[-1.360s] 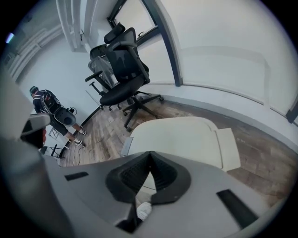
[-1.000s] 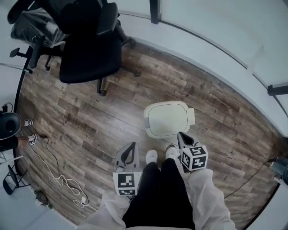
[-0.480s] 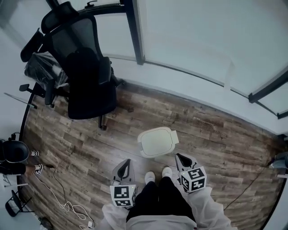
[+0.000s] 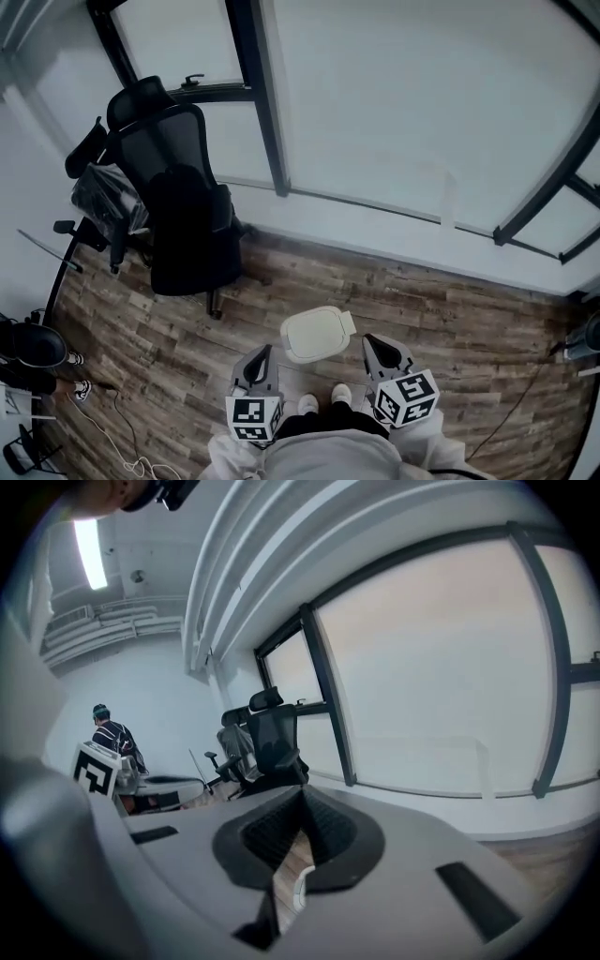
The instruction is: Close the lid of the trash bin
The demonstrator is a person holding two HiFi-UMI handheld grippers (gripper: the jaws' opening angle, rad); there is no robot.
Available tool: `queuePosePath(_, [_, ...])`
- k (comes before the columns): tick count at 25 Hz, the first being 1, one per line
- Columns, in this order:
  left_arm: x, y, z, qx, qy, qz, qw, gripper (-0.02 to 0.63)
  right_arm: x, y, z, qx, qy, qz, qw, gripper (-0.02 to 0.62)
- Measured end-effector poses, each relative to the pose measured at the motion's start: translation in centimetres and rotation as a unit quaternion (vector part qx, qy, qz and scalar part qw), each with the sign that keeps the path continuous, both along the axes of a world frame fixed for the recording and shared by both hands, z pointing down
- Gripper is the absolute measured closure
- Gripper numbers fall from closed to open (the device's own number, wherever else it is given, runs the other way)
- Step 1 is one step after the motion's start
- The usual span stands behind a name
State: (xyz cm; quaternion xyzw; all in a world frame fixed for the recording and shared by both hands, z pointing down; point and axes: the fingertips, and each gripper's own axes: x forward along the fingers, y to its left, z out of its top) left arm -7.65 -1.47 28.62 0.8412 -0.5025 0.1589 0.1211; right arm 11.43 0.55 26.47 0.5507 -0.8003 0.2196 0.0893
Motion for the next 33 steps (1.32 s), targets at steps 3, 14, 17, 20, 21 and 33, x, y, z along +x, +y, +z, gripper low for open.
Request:
queuePosePath(3, [0.6,0.1,-2.2,0.014,0.003,0.003,0.9999,0.598,0.5,0.5,-3.4,0.028,-0.006,0.012,1.0,0.571])
queuePosePath(14, [1.5,-0.2,-7.3,0.059,0.012,0.002,0.9982,0.598,1.0,1.1,-7.2,0.068,-0.001,0.023,0.997,0.572])
queuePosePath(17, [1.8,0.1,-7.1,0.055,0.012,0.005,0.9984,0.598,1.5,1.5,-6.9,0.064,-0.001,0.025,0.998,0.572])
queuePosePath(20, [2.3,0.4,-6.8,0.052,0.009,0.008,0.9986,0.598,2.1,1.6,-6.6,0.061,-0.003,0.028,0.998,0.572])
queuePosePath(21, [2.4,0.4,-6.8,0.052,0.009,0.008,0.9986,0.598,2.1,1.7,-6.6,0.061,-0.004,0.029,0.998,0.572])
queuePosePath(33, [2.2,-0.2,-5.7,0.044,0.005,0.003,0.999,0.598,2.3,1.0,-5.7,0.057,-0.003,0.03,0.998,0.572])
